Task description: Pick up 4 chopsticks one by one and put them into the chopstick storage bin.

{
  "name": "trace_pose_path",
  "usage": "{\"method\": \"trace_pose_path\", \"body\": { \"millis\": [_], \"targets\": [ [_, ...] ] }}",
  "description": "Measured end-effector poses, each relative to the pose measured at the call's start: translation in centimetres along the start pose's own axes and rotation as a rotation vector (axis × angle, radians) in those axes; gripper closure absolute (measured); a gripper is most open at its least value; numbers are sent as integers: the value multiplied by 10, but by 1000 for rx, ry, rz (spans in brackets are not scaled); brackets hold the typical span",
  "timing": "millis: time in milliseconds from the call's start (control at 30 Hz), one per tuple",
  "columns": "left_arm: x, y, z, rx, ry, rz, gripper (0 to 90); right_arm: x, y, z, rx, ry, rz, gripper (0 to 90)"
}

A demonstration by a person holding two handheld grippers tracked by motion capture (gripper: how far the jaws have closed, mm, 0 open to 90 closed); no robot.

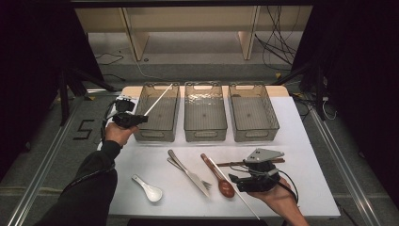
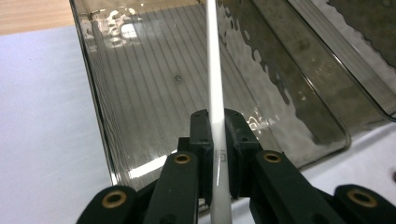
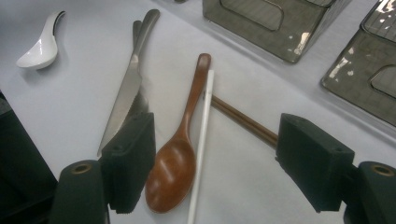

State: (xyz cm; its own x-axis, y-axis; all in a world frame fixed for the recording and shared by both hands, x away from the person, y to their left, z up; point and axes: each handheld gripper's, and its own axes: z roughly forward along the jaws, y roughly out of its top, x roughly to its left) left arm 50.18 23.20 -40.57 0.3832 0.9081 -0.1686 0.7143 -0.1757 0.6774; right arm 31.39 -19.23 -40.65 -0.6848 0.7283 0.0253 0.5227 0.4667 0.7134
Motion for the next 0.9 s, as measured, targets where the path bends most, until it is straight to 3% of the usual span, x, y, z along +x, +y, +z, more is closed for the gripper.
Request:
{"method": "trace_pose_path", "body": {
  "millis": [500,567,633,767,900],
  "targets": [
    [6,7,23,44,30,-33,816,1,0,1,2,10,-6,295],
    [7,7,23,46,23,-37,764,1,0,1,5,13,-8,295],
    [7,8,22,50,25,-58,635,1,0,1,9,15,-7,295],
    [2,8,13,38,15,-61,463,0,1,1,12,13,-4,295],
    [-7,5,-3,0,-36,-49,354,-1,0,1,25,3,2,294]
  ]
}}
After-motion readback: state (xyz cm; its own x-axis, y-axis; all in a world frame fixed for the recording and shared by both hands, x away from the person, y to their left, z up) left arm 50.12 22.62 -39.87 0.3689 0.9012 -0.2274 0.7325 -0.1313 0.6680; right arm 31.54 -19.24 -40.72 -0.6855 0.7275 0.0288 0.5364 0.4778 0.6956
